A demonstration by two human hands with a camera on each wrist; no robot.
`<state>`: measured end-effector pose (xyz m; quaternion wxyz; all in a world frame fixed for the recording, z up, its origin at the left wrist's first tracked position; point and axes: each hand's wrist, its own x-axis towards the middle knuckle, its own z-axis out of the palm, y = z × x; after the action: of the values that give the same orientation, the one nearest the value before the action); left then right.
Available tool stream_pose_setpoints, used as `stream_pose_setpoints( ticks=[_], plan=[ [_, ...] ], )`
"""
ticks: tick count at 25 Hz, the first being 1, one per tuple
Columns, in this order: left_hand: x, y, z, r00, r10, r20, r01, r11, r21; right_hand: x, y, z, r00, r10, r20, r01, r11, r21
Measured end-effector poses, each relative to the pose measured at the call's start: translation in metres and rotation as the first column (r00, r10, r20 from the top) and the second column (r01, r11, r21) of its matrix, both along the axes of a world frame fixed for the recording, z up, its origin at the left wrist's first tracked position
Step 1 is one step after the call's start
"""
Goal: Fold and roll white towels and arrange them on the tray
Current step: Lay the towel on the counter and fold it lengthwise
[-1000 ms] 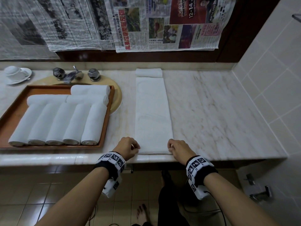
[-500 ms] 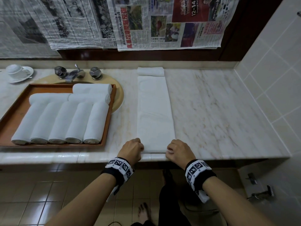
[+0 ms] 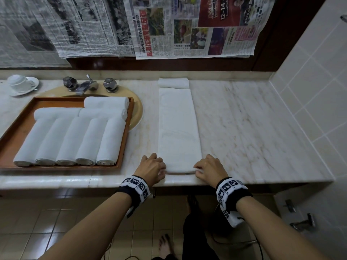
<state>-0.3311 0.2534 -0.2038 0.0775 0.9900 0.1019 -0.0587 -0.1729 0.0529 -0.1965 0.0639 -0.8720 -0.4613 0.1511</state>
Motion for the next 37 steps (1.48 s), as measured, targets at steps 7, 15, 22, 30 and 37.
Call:
stream_pose_setpoints(
  ticks=[7, 15, 22, 30, 37],
  plan=[
    [0.008, 0.013, 0.011, 0.996, 0.068, -0.053, -0.074, 0.991, -0.113, 0.010, 0.003, 0.004, 0.984, -0.130, -0.118, 0.138, 0.989, 0.056],
    [0.027, 0.006, 0.011, 0.983, 0.177, -0.056, -0.181, 0.980, -0.078, 0.008, 0.015, -0.005, 0.997, -0.069, -0.018, 0.071, 0.988, 0.135],
    [0.020, -0.010, -0.003, 0.990, 0.133, -0.036, -0.136, 0.986, -0.098, -0.002, 0.014, -0.015, 0.999, 0.040, -0.021, -0.037, 0.989, 0.140],
    [0.025, -0.004, 0.004, 0.995, 0.040, -0.091, -0.040, 0.999, 0.002, 0.012, 0.015, 0.003, 0.992, 0.111, 0.057, -0.111, 0.994, -0.012],
    [0.025, 0.015, 0.012, 0.991, 0.087, -0.099, -0.113, 0.949, -0.295, 0.015, 0.017, 0.010, 0.992, -0.076, -0.102, 0.075, 0.997, -0.014]
  ],
)
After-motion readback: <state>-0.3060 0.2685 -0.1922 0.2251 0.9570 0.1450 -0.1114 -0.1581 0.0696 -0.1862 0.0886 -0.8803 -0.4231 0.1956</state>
